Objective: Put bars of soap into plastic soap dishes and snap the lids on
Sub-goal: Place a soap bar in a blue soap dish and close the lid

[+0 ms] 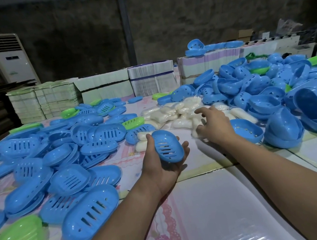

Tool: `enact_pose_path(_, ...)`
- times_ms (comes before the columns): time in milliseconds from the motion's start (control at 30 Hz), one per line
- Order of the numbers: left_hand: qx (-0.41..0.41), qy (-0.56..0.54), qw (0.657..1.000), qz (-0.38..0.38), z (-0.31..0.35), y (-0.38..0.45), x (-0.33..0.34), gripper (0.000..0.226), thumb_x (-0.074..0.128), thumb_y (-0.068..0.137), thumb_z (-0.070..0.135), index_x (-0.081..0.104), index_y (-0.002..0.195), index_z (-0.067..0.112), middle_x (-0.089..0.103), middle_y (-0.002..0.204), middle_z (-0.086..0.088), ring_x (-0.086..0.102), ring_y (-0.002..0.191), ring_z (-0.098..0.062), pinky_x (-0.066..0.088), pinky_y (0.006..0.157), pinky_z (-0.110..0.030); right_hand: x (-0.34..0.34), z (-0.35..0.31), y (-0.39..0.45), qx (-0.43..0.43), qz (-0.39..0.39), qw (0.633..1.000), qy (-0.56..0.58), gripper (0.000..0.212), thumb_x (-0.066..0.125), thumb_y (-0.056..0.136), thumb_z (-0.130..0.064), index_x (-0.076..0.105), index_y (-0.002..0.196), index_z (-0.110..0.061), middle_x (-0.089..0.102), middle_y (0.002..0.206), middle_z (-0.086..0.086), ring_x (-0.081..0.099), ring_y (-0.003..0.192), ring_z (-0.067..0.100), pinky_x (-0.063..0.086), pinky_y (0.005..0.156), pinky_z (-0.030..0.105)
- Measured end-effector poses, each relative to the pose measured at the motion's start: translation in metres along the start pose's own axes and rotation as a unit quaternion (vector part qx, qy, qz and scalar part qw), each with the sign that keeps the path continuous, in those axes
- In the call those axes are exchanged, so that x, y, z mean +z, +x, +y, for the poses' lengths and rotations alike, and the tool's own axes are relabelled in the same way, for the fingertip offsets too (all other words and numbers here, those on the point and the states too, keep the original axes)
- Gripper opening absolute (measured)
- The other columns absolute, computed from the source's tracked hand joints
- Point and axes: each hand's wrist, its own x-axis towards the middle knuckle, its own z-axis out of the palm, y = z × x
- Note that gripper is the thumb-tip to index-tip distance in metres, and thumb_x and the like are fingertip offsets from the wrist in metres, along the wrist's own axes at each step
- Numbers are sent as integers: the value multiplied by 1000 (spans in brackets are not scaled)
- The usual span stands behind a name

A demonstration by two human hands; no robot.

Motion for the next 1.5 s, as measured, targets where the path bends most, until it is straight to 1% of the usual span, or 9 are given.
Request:
enact_pose_path(267,7,-11,1000,18,0,-3,2,83,35,93,75,67,125,4,72,115,-23,76,85,-29,27,115,-50,9,-19,-9,-17,-39,987,-152,50,58,85,-46,53,130,-27,49,128,4,55,107,28,47,77,38)
enact_pose_path(533,16,-21,999,28,0,-3,1,82,33,95,73,67,125,5,72,118,-24,70,103,-31,26,117,-51,-1,-31,-12,-38,-48,987,-149,39,63,80,-21,60,118,-30,46,118,1,57,89,27,40,66,33)
enact_pose_path(633,24,-27,999,36,1,-3,2,77,35,97,70,67,123,5,74,112,-20,68,107,-32,33,109,-51,-10,-35,-11,22,-53,997,53,31,71,76,-18,70,106,-28,57,108,-1,57,87,18,47,71,31)
enact_pose_path(733,42,-75,995,41,2,-4,5,64,45,99,62,66,117,5,70,99,-17,64,97,-33,48,99,-49,-22,-44,-22,145,-112,910,373,28,67,77,-3,76,97,-21,70,97,2,61,78,16,52,64,29)
enact_pose_path(867,61,-94,993,41,2,-6,10,58,45,101,58,61,127,8,65,116,-19,61,111,-36,48,101,-48,-28,-66,-37,162,-137,837,505,28,69,77,0,75,99,-16,71,105,5,66,87,21,54,61,27)
enact_pose_path(1067,61,-90,992,59,4,-6,3,54,47,99,60,69,108,11,76,98,-20,70,95,-32,54,94,-47,-17,-92,-61,-83,-165,960,212,31,78,77,-24,76,107,-20,67,111,-6,63,93,10,50,82,26)
enact_pose_path(1300,40,-133,989,44,7,-8,4,53,47,100,57,65,121,12,77,96,-18,74,86,-31,58,88,-43,-33,-76,-50,-138,-266,924,239,27,81,75,-10,77,102,-12,70,112,0,65,98,14,52,87,28)
enact_pose_path(1433,32,-142,989,35,8,-8,4,52,47,100,55,65,122,11,75,105,-20,69,108,-32,50,103,-43,-22,-76,-51,-195,-205,945,165,30,85,73,-21,78,102,-20,68,116,-3,62,94,9,48,77,18)
enact_pose_path(1500,31,-141,989,27,8,-8,4,52,46,101,54,65,124,11,73,108,-19,68,106,-32,55,96,-42,-18,-75,-51,-214,-171,952,138,31,85,72,-26,77,102,-22,68,117,-5,57,91,3,40,74,11)
